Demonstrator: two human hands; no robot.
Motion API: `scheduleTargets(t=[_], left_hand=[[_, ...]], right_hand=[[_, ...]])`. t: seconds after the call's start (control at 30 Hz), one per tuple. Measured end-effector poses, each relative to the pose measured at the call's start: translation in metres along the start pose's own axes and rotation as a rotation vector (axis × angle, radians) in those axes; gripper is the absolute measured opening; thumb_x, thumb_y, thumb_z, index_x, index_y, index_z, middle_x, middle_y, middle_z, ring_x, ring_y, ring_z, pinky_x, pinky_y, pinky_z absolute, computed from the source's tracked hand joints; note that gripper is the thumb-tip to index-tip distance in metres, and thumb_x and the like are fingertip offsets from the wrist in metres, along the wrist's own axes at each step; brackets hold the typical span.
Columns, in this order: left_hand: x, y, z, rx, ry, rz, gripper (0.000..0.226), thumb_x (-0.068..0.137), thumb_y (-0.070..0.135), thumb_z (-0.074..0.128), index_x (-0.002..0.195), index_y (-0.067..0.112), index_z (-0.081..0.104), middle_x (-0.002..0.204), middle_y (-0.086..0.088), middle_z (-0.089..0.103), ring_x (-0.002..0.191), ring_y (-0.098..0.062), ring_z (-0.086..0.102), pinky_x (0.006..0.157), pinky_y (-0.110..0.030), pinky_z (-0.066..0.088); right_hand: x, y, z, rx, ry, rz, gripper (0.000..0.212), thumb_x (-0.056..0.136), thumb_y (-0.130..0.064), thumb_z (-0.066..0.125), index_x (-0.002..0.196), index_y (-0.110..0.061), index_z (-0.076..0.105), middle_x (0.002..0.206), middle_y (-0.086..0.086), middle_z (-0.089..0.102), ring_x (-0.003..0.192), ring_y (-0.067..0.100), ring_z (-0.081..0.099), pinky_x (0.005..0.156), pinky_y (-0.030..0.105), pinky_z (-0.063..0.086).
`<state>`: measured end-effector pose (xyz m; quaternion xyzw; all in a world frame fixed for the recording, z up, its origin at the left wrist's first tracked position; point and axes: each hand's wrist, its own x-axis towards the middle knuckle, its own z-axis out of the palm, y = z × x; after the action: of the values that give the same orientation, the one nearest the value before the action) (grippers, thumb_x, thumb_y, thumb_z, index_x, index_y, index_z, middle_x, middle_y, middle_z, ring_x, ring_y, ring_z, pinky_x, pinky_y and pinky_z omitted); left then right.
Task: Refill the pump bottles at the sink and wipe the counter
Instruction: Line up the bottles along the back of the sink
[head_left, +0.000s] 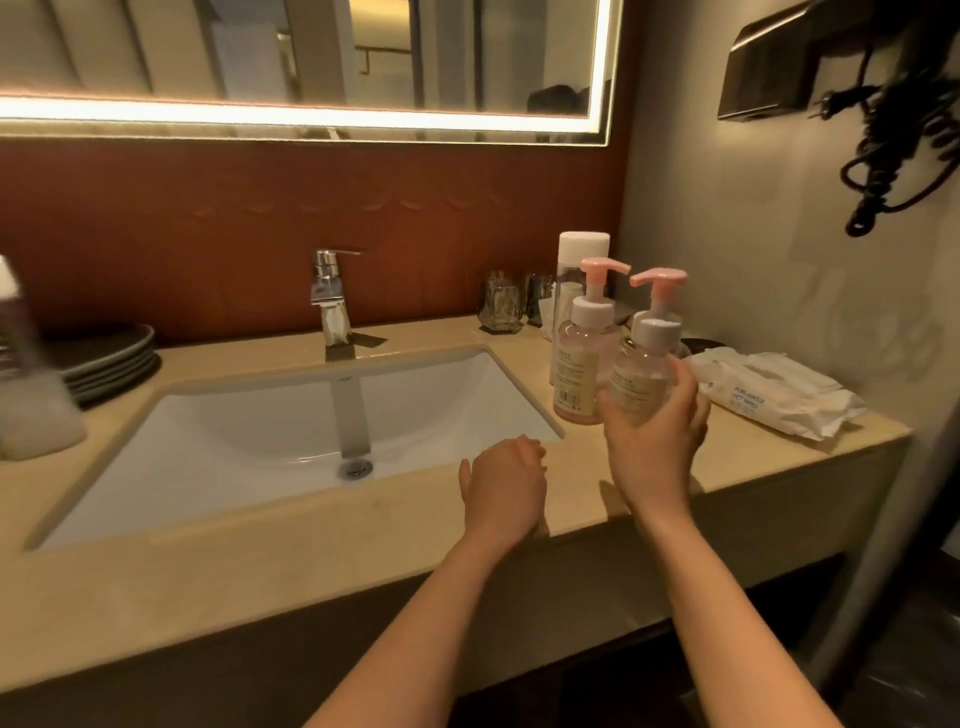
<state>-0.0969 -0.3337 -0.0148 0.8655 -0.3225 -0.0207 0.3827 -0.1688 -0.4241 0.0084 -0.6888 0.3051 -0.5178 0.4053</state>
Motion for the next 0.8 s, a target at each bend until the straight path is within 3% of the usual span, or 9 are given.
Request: scheduleTargets(t=[0.2,0.5,0.67,0.8], left_hand=[[-0.02,-0.027,-0.051,0.004,0.148,-0.035,0.038,0.099,0.013,0.03,0.114,0.015,0.066,0.124,-0.004,0.062,0.117,-0.024,0.053,0.106,-0.046,0.033],[-0.053,-0.069,-0.135,0.117,0.244,-0.054,0.036,0.1,0.018,0.034,0.105,0.012,0.068,0.113,-0.006,0.067,0.108,-0.023,0.059,0.101,-0.049,0.039],[-0.053,-0.1,-0.183,0.09,0.299,-0.103,0.038,0.1,0.026,0.036,0.092,0.017,0.071,0.104,0.0,0.069,0.096,-0.013,0.06,0.096,-0.038,0.043],[-0.034,-0.137,-0.217,0.046,0.354,-0.186,0.038,0.099,0.033,0.04,0.083,0.021,0.072,0.103,0.004,0.07,0.092,-0.008,0.061,0.077,-0.023,0.043]], right_hand=[[-0.028,-0.034,0.022,0.047,-0.221,-0.078,0.063,0.088,-0.027,0.062,0.141,-0.023,0.028,0.147,0.004,0.027,0.132,0.022,0.032,0.102,0.036,0.036],[-0.075,-0.084,0.071,0.089,-0.66,-0.155,0.063,0.09,-0.038,0.058,0.143,-0.029,0.025,0.15,0.0,0.029,0.132,0.017,0.034,0.092,0.027,0.033],[-0.093,-0.104,0.117,0.08,-0.831,-0.227,0.063,0.089,-0.042,0.057,0.142,-0.031,0.027,0.149,-0.002,0.03,0.13,0.015,0.037,0.089,0.025,0.034],[-0.089,-0.12,0.16,0.081,-0.919,-0.332,0.062,0.088,-0.043,0.056,0.142,-0.033,0.028,0.147,-0.005,0.034,0.116,0.003,0.037,0.088,0.025,0.035]])
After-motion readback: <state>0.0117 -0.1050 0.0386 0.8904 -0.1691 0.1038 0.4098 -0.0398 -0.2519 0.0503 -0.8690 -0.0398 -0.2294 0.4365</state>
